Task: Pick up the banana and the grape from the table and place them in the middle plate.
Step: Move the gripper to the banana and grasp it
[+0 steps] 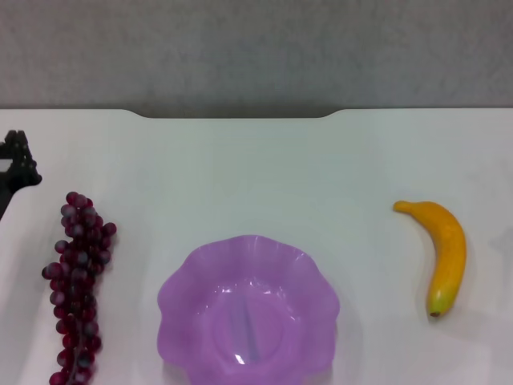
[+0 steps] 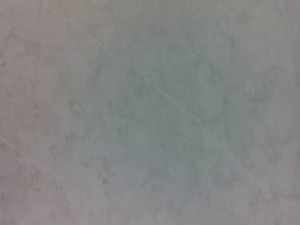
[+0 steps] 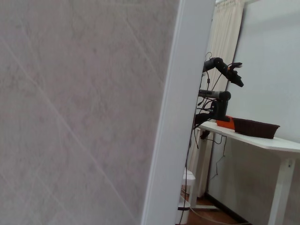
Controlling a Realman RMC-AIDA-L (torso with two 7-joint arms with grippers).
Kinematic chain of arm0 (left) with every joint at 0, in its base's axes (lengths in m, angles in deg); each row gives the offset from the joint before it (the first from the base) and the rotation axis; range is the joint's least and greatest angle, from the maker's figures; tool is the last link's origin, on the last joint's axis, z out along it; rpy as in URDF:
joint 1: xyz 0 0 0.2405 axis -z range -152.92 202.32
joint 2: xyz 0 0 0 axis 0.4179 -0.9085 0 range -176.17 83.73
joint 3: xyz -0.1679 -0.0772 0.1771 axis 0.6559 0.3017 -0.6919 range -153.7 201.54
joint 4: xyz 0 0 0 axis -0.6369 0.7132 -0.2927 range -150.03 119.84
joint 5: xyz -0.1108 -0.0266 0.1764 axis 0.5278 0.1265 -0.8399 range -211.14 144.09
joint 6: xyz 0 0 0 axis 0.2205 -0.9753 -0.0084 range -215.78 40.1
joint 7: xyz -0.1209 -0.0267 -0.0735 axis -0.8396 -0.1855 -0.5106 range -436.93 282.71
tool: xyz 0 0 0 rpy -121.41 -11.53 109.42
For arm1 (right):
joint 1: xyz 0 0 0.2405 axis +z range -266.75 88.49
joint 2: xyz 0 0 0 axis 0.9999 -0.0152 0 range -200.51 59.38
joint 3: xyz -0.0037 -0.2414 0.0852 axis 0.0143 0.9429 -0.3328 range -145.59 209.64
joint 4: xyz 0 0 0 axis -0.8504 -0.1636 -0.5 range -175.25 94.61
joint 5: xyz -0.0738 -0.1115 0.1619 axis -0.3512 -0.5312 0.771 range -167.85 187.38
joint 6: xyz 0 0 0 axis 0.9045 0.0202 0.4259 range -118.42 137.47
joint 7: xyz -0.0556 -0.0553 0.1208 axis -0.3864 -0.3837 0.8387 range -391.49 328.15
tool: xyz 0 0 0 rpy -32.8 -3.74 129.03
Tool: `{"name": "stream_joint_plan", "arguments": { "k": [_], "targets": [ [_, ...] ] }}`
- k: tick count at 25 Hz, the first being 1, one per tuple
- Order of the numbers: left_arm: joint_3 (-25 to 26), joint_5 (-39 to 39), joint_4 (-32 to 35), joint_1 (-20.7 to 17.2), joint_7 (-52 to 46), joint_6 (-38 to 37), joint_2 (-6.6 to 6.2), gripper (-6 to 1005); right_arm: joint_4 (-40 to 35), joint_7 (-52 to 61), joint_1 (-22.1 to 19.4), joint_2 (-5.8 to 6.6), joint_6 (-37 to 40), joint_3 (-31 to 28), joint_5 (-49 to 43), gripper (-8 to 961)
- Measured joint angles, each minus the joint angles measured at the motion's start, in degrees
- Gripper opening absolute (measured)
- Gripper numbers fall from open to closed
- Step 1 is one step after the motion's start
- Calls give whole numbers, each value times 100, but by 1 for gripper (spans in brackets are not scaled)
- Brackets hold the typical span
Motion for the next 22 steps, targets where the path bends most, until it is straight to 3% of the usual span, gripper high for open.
{"name": "stream_joint_plan", "arguments": {
  "k": [15,22],
  "targets": [
    [-64,-52,-26,-115,-1327,-1478,5,65,9,0,-26,5,0,0,0,48],
    [-43,-51,-36,-152,-1375,-1341,6,67,-9,-10,-34,1,1,0,-10,63]
  ]
}}
